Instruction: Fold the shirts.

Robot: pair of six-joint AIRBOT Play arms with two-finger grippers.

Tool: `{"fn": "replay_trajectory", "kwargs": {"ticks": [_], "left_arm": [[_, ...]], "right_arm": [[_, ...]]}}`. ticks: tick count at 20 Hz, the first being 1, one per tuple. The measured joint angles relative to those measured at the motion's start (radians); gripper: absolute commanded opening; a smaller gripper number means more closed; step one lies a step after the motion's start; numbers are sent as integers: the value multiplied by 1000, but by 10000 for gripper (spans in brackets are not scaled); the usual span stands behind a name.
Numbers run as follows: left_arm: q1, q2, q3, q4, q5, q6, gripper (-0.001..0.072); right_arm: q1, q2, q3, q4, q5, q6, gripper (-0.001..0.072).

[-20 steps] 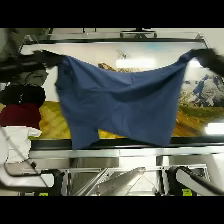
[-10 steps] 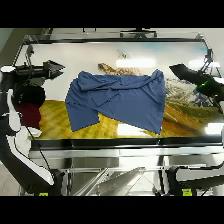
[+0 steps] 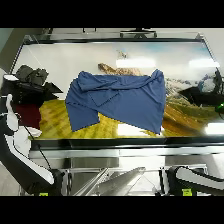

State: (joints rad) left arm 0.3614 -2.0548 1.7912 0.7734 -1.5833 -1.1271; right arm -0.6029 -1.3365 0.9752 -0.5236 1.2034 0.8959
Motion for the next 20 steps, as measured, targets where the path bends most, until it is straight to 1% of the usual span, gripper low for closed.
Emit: {"fn": "replay_trajectory", "kwargs": {"ticks": [4, 7, 8, 9, 10, 11, 12, 13, 14, 15, 16, 17, 20], "left_arm": [[-67, -2, -40, 84, 89, 30, 692], [-114, 0, -47, 114, 138, 40, 690], [-129, 0, -48, 125, 152, 44, 589], [-142, 0, -50, 137, 164, 48, 393], [-153, -2, -52, 146, 174, 57, 258], [-161, -4, -53, 158, 169, 66, 162], [-169, -4, -54, 171, 159, 75, 98], [-173, -5, -55, 176, 149, 82, 40], [-175, -5, -55, 179, 140, 90, 33], [-176, -4, -55, 176, 128, 92, 32], [-176, -4, -55, 174, 118, 95, 32], [-175, -4, -55, 173, 107, 98, 33], [-171, -3, -55, 169, 83, 101, 32]], "right_arm": [[-57, 111, -143, -57, 29, 29, 278], [-80, 182, -221, -76, 37, 40, 278], [-84, 200, -238, -82, 41, 49, 279], [-87, 215, -251, -92, 49, 57, 279], [-89, 224, -259, -107, 54, 72, 280], [-90, 232, -266, -129, 61, 91, 282], [-92, 237, -271, -153, 65, 118, 314], [-92, 240, -277, -181, 66, 150, 375], [-92, 243, -285, -211, 66, 180, 394], [-93, 245, -298, -238, 60, 211, 395], [-93, 246, -314, -260, 51, 234, 426], [-93, 246, -336, -279, 42, 253, 510], [-71, 245, -414, -309, -2, 295, 515]]}}
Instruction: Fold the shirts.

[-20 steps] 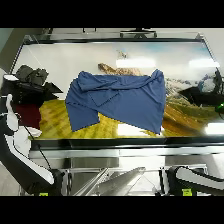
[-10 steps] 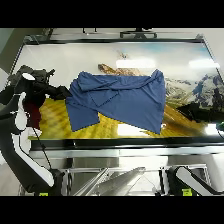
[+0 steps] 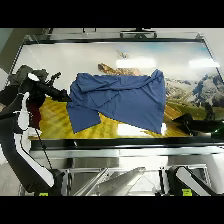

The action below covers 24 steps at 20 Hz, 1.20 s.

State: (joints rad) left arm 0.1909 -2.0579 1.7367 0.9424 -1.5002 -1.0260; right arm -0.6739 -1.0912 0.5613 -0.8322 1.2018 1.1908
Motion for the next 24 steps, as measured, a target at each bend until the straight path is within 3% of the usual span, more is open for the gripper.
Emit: {"fn": "replay_trajectory", "kwargs": {"ticks": [3, 6, 10, 12, 13, 14, 15, 20, 24], "left_arm": [[2, 0, 0, -3, -11, 3, 32], [2, 0, 0, -3, -19, 3, 33], [2, 0, 0, -3, -37, 4, 32], [2, 0, 0, -3, -46, 6, 32], [2, 0, 0, -3, -50, 6, 32], [2, 0, 1, -3, -57, 6, 25], [2, 0, 6, -3, -64, 6, 25], [5, 16, 108, -34, -164, -21, 22], [15, 158, 78, -273, -224, 4, 14]], "right_arm": [[76, -22, -60, -10, -74, 19, 472], [173, -77, -80, 16, -148, 21, 474], [262, -181, -87, 143, -196, -56, 467], [281, -221, -91, 219, -212, -109, 243], [286, -233, -92, 230, -222, -138, 205], [290, -242, -91, 250, -228, -165, 43], [293, -248, -87, 255, -234, -183, 13], [298, -229, 23, 283, -165, -224, 12], [288, -94, 221, 318, -23, -209, 12]]}}
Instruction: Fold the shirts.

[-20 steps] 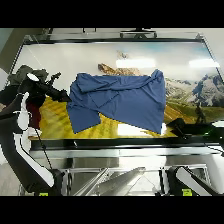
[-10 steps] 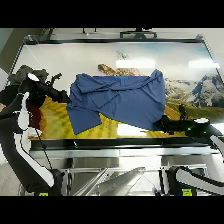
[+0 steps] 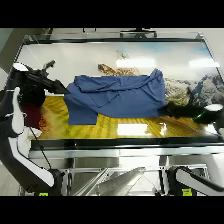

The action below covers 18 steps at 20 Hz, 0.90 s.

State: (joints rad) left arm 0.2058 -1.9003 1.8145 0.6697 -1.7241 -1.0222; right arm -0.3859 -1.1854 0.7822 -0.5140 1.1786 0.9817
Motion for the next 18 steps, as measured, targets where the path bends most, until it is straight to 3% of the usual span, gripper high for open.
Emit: {"fn": "replay_trajectory", "kwargs": {"ticks": [5, 8, 12, 16, 18], "left_arm": [[11, 332, -119, -500, -58, 87, 15], [68, 564, -135, -737, -48, 109, 16], [283, 841, -111, -864, 23, 108, 25], [550, 1009, -142, -856, 58, 69, 26], [597, 1043, -194, -851, 69, 66, 26]], "right_arm": [[-129, 317, 275, 124, 67, 12, 12], [-256, 505, 422, 183, -14, -22, 12], [-337, 655, 559, 214, -146, -55, 13], [-359, 697, 612, 224, -187, -61, 12], [-362, 695, 617, 229, -174, -61, 12]]}}
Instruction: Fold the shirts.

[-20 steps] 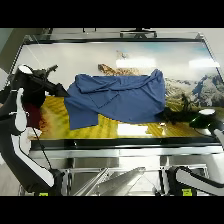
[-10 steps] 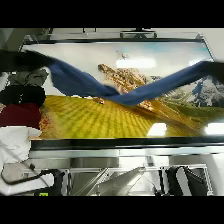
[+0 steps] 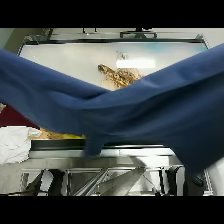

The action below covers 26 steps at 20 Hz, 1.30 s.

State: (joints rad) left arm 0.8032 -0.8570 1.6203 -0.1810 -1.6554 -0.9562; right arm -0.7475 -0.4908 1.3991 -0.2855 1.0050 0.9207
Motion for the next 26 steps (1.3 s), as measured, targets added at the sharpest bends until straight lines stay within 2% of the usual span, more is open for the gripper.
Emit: {"fn": "replay_trajectory", "kwargs": {"ticks": [3, 9, 12, 14, 20, 23, 26], "left_arm": [[-72, -24, -80, 75, 21, 27, 25], [-445, -301, -153, 364, 210, 108, 13], [-540, -430, -89, 391, 221, 128, 4], [-565, -461, -15, 383, 172, 124, 7], [-587, -315, 182, 323, 24, 77, 22], [-566, -184, 222, 351, 40, 48, 23], [-477, -84, 224, 388, 56, 0, 23]], "right_arm": [[4, -38, -68, 9, 51, 2, 12], [153, -216, -377, 28, 61, -62, 11], [198, -283, -423, 61, 63, -100, 12], [203, -290, -408, 90, 92, -115, 12], [156, -142, -272, 129, 154, -119, 12], [112, -18, -233, 131, 132, -98, 12], [87, 66, -219, 129, 97, -84, 12]]}}
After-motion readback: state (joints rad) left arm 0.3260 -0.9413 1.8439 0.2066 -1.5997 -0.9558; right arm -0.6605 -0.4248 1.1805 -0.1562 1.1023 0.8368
